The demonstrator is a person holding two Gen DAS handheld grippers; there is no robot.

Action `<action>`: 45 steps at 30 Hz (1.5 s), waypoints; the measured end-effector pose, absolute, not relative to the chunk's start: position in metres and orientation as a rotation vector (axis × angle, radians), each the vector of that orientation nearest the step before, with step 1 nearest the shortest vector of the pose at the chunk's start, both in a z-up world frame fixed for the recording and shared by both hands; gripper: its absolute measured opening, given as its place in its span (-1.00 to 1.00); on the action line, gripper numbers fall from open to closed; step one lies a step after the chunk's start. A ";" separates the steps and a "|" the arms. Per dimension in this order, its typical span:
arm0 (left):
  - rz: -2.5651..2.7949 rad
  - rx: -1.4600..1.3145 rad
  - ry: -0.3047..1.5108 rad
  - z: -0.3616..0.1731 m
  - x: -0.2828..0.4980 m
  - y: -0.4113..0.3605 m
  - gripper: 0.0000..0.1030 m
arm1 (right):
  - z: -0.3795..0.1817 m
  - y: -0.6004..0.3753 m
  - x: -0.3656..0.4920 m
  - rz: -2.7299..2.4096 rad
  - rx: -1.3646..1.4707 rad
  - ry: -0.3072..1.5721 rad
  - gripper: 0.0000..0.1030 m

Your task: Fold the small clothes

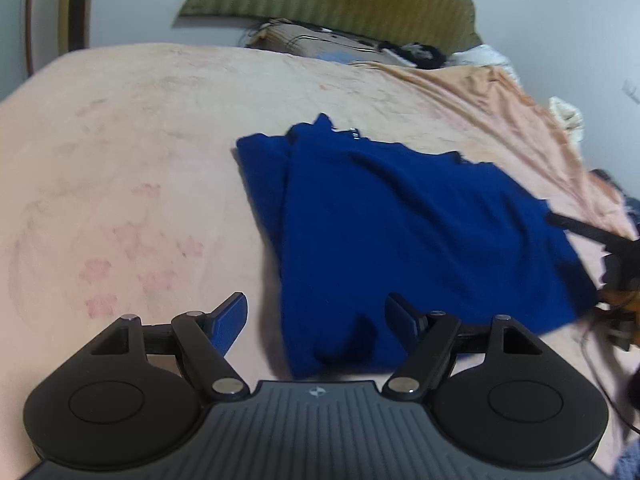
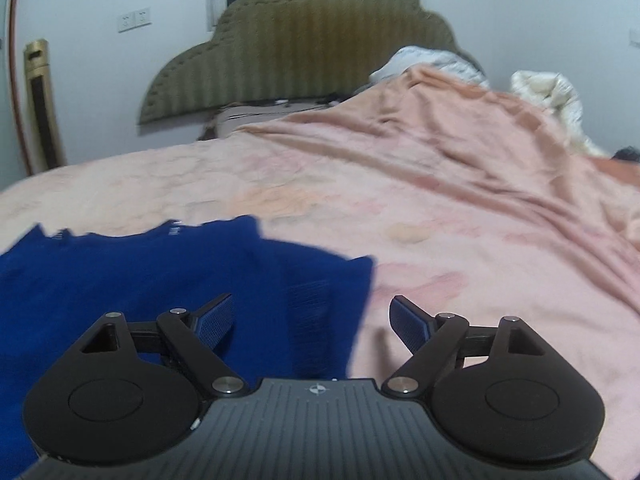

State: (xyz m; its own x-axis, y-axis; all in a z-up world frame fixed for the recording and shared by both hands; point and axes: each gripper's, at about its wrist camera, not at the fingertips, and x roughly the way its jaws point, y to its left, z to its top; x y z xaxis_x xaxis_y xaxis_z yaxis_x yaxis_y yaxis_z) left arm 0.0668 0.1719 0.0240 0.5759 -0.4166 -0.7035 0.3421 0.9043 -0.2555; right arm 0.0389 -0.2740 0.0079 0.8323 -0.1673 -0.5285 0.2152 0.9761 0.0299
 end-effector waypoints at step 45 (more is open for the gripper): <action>-0.201 0.341 0.772 0.020 0.096 0.065 0.70 | 0.018 -0.212 0.023 -0.021 0.047 0.673 -0.05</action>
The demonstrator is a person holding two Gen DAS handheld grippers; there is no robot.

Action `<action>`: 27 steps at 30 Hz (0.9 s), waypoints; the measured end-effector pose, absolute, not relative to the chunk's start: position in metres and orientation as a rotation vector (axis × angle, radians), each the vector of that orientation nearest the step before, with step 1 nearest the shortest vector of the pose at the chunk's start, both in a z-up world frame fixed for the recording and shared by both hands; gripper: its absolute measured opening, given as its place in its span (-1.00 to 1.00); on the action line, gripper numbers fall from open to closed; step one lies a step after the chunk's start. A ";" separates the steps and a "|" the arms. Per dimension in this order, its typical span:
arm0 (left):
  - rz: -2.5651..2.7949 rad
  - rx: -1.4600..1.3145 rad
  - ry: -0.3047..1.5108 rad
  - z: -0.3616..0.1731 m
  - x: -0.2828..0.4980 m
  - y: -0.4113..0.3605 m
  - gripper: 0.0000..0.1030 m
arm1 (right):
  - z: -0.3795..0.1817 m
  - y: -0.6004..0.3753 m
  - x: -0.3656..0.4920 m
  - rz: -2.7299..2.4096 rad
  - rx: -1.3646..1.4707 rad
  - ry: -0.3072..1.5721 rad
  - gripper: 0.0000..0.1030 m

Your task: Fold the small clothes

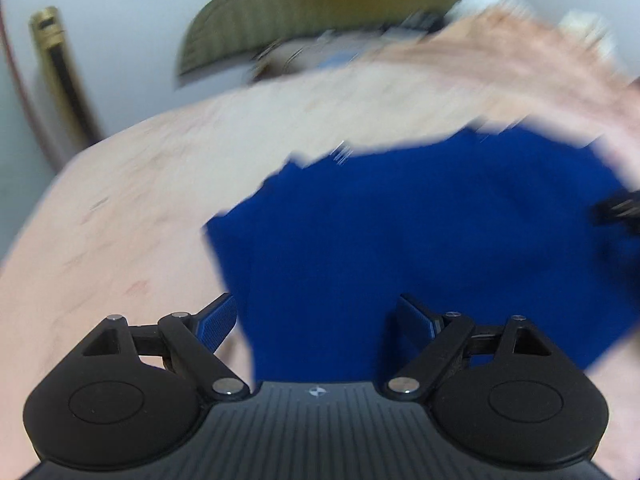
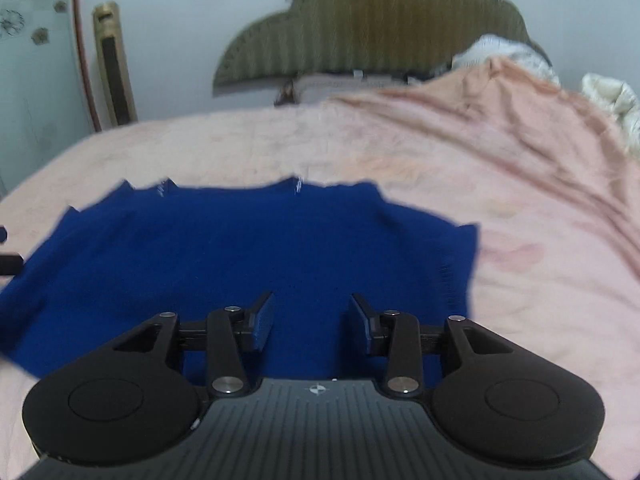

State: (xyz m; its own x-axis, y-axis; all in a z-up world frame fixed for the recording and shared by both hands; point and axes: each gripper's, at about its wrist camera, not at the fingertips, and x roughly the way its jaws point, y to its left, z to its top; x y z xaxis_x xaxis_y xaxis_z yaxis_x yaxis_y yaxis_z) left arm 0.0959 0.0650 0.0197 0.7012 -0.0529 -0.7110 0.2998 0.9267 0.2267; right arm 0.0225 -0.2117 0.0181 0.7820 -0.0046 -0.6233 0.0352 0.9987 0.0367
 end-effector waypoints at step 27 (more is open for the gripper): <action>-0.162 0.098 0.744 -0.008 0.068 0.088 0.89 | -0.017 -0.174 -0.008 -0.130 -0.013 0.661 1.00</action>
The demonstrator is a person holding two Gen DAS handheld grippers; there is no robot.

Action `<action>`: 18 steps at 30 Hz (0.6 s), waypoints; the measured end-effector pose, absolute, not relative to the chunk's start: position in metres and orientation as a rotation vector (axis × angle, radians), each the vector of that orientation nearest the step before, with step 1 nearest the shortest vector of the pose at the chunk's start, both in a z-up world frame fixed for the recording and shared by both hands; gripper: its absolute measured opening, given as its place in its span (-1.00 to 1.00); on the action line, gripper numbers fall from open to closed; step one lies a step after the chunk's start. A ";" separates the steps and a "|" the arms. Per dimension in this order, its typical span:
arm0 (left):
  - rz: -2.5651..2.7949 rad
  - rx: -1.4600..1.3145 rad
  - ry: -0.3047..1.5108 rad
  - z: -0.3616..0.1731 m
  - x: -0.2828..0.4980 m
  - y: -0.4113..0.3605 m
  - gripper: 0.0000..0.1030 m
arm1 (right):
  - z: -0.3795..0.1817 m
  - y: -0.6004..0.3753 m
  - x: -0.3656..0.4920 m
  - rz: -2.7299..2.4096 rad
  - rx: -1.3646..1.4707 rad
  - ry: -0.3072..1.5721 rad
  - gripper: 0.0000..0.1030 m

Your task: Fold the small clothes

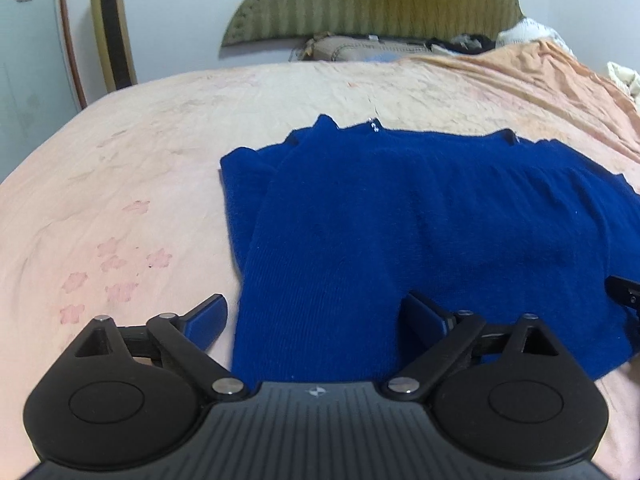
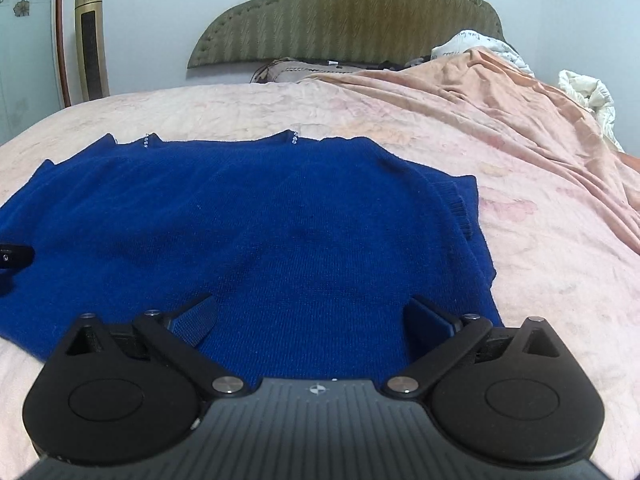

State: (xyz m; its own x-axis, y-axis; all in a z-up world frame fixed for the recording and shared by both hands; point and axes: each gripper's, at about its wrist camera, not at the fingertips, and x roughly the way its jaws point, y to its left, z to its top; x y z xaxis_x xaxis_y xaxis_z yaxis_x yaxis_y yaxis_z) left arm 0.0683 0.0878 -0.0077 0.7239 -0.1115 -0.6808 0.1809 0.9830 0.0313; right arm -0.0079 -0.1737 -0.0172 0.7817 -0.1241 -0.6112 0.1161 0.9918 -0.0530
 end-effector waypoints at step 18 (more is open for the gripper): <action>-0.160 0.071 0.688 -0.012 0.062 0.092 0.93 | -0.018 -0.178 -0.011 -0.127 0.022 0.642 1.00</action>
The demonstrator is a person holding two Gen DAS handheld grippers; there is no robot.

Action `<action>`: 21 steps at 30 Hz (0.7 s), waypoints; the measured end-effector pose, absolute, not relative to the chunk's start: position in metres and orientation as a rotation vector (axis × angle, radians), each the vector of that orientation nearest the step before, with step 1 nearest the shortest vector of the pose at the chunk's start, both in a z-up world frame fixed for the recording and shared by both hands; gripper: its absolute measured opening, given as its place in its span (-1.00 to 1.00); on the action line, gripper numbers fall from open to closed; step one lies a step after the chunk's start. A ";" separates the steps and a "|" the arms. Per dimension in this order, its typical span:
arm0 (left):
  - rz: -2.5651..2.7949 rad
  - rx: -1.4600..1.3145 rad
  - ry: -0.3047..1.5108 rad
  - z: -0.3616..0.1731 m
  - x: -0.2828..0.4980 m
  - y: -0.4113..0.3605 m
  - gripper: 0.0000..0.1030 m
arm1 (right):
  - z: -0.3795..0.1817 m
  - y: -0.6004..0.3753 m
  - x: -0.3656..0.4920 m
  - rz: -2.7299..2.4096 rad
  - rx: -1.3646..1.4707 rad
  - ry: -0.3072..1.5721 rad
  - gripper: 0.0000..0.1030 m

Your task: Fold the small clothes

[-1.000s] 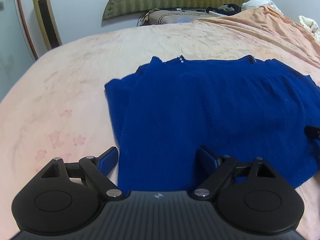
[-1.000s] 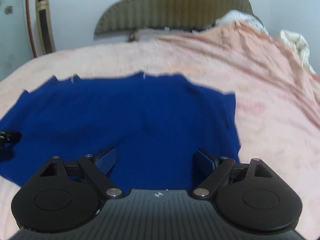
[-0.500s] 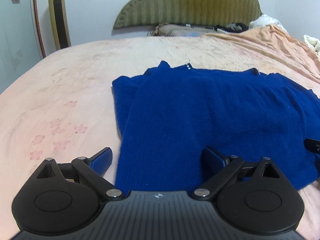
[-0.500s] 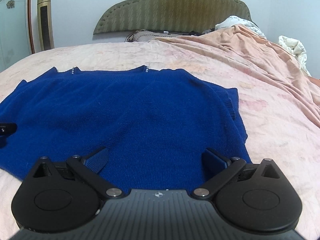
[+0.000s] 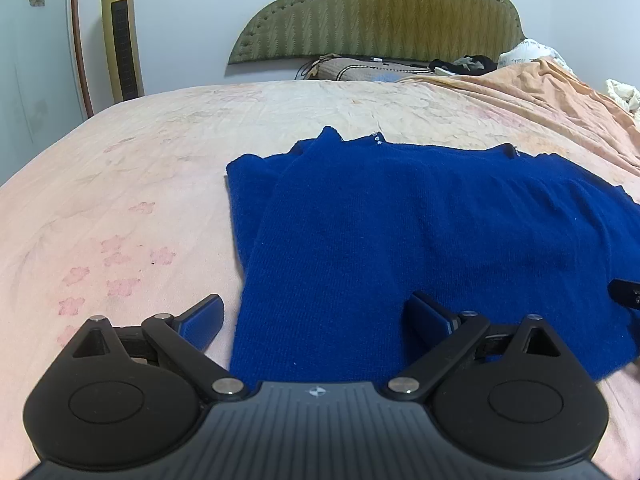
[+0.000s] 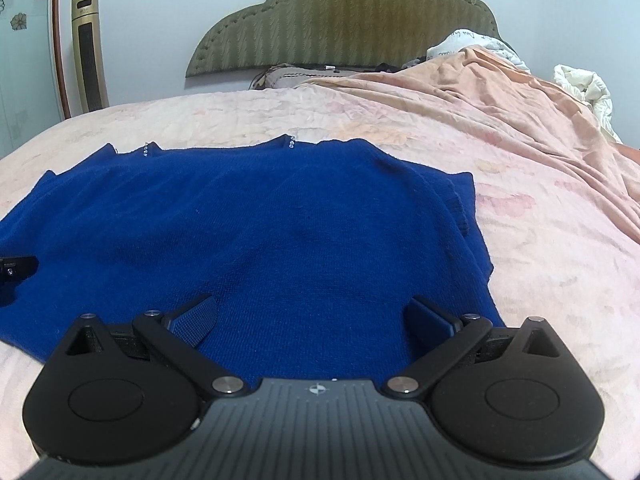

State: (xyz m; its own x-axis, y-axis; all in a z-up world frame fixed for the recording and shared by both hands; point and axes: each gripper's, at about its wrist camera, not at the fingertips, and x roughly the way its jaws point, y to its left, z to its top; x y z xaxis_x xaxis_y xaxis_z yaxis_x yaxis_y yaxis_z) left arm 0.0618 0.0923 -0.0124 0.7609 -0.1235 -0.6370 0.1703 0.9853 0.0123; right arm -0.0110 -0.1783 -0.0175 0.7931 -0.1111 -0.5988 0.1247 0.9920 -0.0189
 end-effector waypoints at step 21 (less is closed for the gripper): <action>-0.155 0.058 0.693 -0.013 0.063 0.093 0.99 | -0.018 -0.183 -0.013 -0.114 0.048 0.647 1.00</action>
State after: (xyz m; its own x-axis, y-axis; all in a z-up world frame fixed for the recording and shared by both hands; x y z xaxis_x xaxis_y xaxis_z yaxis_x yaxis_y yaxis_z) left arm 0.0633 0.0929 -0.0134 0.7585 -0.1230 -0.6399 0.1618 0.9868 0.0021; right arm -0.0133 -0.1834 -0.0179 0.7921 -0.0906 -0.6036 0.1208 0.9926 0.0096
